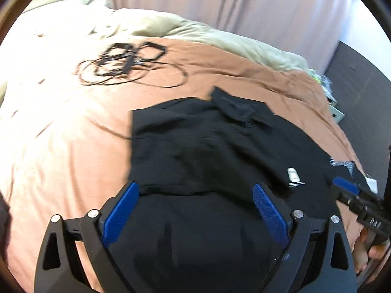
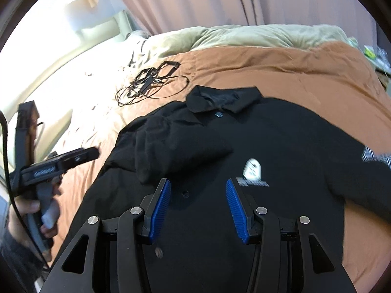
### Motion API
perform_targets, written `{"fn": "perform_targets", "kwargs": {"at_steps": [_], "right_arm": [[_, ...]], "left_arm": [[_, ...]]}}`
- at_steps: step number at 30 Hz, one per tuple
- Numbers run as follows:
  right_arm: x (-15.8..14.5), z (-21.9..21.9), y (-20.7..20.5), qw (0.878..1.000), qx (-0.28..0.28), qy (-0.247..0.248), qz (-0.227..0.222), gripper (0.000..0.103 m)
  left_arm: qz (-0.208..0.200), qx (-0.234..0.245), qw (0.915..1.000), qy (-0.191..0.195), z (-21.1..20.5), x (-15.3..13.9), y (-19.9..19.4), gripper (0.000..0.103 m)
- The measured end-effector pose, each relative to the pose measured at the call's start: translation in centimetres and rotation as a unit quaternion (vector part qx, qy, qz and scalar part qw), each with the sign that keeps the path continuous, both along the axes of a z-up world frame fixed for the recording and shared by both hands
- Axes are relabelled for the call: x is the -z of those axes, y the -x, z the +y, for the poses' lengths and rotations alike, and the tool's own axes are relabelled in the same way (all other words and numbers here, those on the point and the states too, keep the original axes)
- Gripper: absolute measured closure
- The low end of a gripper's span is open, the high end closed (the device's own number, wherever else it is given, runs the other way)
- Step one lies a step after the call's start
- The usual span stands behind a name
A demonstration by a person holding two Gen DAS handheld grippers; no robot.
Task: Fold large clothes
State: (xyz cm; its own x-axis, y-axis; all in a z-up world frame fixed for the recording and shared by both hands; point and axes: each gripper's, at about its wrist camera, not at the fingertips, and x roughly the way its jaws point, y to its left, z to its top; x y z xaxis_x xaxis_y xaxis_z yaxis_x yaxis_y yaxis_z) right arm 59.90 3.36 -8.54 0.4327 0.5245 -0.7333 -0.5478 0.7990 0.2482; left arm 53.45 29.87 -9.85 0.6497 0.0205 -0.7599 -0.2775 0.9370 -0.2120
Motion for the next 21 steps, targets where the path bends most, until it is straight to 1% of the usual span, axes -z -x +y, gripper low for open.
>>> {"fn": "perform_targets", "kwargs": {"at_steps": [1,2,3,5,7,8,10,12,13,14,16,17,19,21], "right_arm": [[0.0,1.3,-0.4,1.000,-0.004,0.007,0.001,0.038],[0.1,2.5,-0.8,1.000,-0.007,0.012,-0.001,0.027],[0.2,3.6,-1.2,1.000,-0.008,0.018,-0.007,0.024],[0.4,5.5,-1.8,0.999,-0.008,0.032,-0.017,0.024],[0.9,7.9,-2.7,0.998,-0.012,0.053,-0.020,0.024],[1.3,9.2,-3.3,0.997,-0.015,0.066,-0.022,0.024],[2.0,11.3,-4.1,0.995,-0.018,0.092,-0.025,0.024],[2.8,13.7,-4.7,0.991,-0.022,0.125,-0.033,0.025],[3.1,14.4,-4.8,0.989,-0.023,0.138,-0.038,0.025],[3.3,15.3,-4.9,0.987,-0.021,0.155,-0.046,0.025],[4.1,16.6,-5.2,0.978,-0.013,0.198,-0.060,0.025],[4.5,17.1,-5.4,0.974,-0.012,0.216,-0.059,0.025],[5.1,17.2,-5.8,0.970,-0.007,0.237,-0.058,0.027],[4.8,16.2,-6.3,0.966,0.012,0.248,-0.071,0.041]], "left_arm": [[0.002,-0.007,1.0000,0.000,1.1,0.1,0.5,0.009],[0.005,-0.015,0.9999,-0.002,2.0,0.3,0.9,0.014],[0.009,-0.022,0.9997,-0.005,2.7,0.5,1.2,0.017],[0.021,-0.033,0.9992,-0.002,4.5,1.3,1.7,0.032],[0.035,-0.039,0.9986,0.006,5.5,2.5,1.8,0.040],[0.041,-0.039,0.9983,0.009,5.8,3.2,1.8,0.043],[0.055,-0.035,0.9979,0.004,6.1,4.5,1.9,0.046],[0.068,-0.030,0.9972,-0.005,6.3,5.6,1.6,0.054],[0.076,-0.029,0.9966,-0.007,6.6,6.3,1.3,0.062],[0.083,-0.030,0.9961,-0.005,6.8,6.9,1.1,0.066],[0.094,-0.029,0.9951,-0.003,7.2,7.9,0.7,0.069],[0.099,-0.029,0.9946,-0.008,7.2,8.4,0.3,0.071],[0.104,-0.029,0.9941,-0.015,7.1,8.9,-0.3,0.076],[0.106,-0.031,0.9939,-0.010,7.2,9.3,-0.6,0.079]]}}
